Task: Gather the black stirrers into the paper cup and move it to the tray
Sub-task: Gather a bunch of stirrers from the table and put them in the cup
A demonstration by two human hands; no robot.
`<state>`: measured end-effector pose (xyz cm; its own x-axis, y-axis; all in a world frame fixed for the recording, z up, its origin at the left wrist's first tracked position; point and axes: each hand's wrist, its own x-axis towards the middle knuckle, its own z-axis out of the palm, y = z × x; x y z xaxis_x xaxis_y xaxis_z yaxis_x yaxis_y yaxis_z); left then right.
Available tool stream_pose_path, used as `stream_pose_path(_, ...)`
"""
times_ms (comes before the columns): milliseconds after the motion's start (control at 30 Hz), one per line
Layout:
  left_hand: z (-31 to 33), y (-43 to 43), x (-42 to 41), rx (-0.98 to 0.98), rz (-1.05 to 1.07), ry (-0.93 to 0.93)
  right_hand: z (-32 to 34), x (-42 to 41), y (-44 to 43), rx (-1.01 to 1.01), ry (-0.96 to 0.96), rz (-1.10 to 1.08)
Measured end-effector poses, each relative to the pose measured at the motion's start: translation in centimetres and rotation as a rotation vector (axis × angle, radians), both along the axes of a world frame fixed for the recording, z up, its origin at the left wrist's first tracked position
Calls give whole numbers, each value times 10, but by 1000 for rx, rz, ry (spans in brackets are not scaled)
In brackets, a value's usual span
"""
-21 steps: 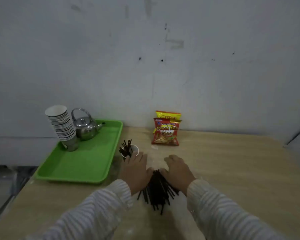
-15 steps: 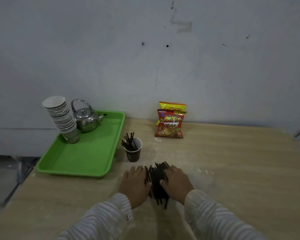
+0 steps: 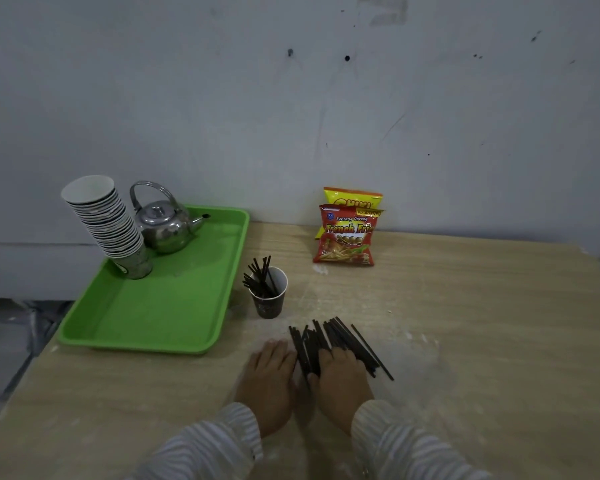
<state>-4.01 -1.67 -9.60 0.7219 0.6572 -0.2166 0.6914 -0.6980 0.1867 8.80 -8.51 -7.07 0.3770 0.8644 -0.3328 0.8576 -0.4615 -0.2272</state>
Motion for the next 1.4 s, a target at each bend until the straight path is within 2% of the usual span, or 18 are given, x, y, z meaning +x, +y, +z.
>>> stream_pose_path(167, 2, 2, -1, 3, -28, -35, -6, -5, 1, 62, 13, -45)
stream_pose_path(300, 5, 4, -5, 143, -73, -103, -10, -11, 4, 58, -32, -45)
stream_pose_path(433, 4, 13, -8, 181, -48, -96, -12, -14, 12, 48, -38, -52)
stream_pose_path(800, -1, 23, -16, 42, 31, -80, -9, -17, 40, -8, -80, -65)
stream_pose_path(1200, -6, 23, -17, 54, 27, -110, -12, -22, 58, -61, -55, -184)
stream_pose_path(1400, -9, 24, -17, 57, 22, -101, -16, -20, 56, -53, -152, -49)
